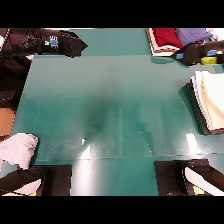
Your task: Fold the shirts.
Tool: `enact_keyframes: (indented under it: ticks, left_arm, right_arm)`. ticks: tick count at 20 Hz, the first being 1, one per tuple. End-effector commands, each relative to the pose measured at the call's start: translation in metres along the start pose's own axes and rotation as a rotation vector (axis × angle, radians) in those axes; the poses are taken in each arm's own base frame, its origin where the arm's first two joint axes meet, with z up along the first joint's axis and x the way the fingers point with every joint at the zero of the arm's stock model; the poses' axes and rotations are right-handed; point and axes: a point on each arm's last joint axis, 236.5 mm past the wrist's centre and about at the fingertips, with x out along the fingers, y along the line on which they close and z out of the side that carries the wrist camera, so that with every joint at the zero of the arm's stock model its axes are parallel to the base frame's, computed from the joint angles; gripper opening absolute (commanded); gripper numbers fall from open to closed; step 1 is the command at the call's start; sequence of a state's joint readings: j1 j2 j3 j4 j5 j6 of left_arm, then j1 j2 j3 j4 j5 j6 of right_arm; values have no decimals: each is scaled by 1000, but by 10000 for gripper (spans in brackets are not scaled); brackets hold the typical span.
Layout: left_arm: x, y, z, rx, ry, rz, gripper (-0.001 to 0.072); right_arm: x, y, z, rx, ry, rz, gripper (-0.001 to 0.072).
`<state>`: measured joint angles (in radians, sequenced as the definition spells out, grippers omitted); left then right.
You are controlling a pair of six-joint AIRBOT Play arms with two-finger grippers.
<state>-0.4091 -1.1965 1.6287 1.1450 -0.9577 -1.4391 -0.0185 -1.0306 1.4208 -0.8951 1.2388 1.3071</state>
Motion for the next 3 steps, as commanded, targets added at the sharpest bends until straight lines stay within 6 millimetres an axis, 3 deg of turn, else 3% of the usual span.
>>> enact_keyframes:
  ticks: [1,3]
  left_arm:
    - [0,0,0,0,0,-1,30]
    - [0,0,0,0,0,-1,30]
  right_arm:
    - [20,34,-6,-47,31,75,17]
    - [20,35,-7,-48,32,78,17]
